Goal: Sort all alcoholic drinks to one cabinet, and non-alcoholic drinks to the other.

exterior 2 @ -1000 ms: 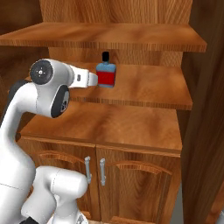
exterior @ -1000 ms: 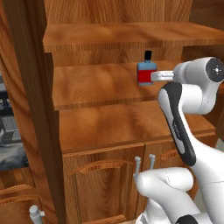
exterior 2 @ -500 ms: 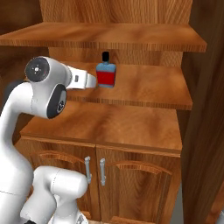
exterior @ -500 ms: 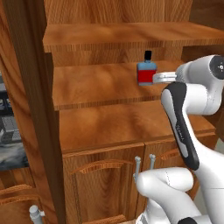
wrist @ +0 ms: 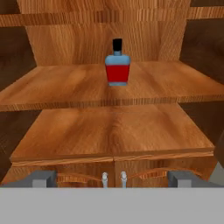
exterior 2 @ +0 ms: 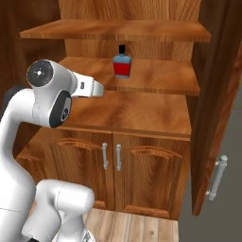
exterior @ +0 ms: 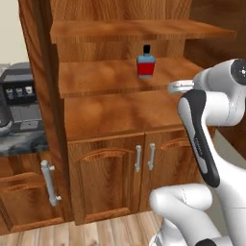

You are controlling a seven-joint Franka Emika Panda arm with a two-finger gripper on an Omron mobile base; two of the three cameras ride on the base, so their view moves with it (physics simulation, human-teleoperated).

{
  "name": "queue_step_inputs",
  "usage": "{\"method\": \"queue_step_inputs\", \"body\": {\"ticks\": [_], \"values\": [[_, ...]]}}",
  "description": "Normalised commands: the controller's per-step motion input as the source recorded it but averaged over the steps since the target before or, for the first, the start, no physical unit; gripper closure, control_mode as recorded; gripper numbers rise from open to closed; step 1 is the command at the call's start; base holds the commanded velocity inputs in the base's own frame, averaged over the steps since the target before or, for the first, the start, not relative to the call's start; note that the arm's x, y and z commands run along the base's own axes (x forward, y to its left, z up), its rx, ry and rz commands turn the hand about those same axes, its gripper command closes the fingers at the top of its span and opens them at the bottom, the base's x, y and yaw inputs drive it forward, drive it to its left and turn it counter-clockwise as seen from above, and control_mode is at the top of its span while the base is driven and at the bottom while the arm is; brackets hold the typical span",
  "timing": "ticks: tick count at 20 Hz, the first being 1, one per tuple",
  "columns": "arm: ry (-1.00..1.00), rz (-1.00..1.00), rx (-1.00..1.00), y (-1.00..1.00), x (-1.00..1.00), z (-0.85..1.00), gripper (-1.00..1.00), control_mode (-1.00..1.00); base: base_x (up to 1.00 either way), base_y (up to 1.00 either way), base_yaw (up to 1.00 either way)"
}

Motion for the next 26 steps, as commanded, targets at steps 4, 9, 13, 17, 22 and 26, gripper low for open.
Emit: {"method": "queue_step_inputs", "body": {"ticks": [4, 9, 13, 17, 22, 26], "values": [[0.0, 0.0, 0.0, 0.0, 0.0, 0.0, -1.0, 1.0, -1.0, -0.01, 0.0], [0.0, 0.0, 0.0, 0.0, 0.0, 0.0, -1.0, 1.0, -1.0, 0.08, 0.0], [0.0, 0.0, 0.0, 0.0, 0.0, 0.0, -1.0, 1.0, -1.0, 0.57, -0.02], [0.0, 0.0, 0.0, 0.0, 0.0, 0.0, -1.0, 1.0, -0.99, 0.73, -0.03], [0.0, 0.0, 0.0, 0.0, 0.0, 0.0, -1.0, 1.0, -0.89, 0.82, -0.03], [0.0, 0.0, 0.0, 0.0, 0.0, 0.0, -1.0, 1.0, -0.33, 0.98, -0.03]]}}
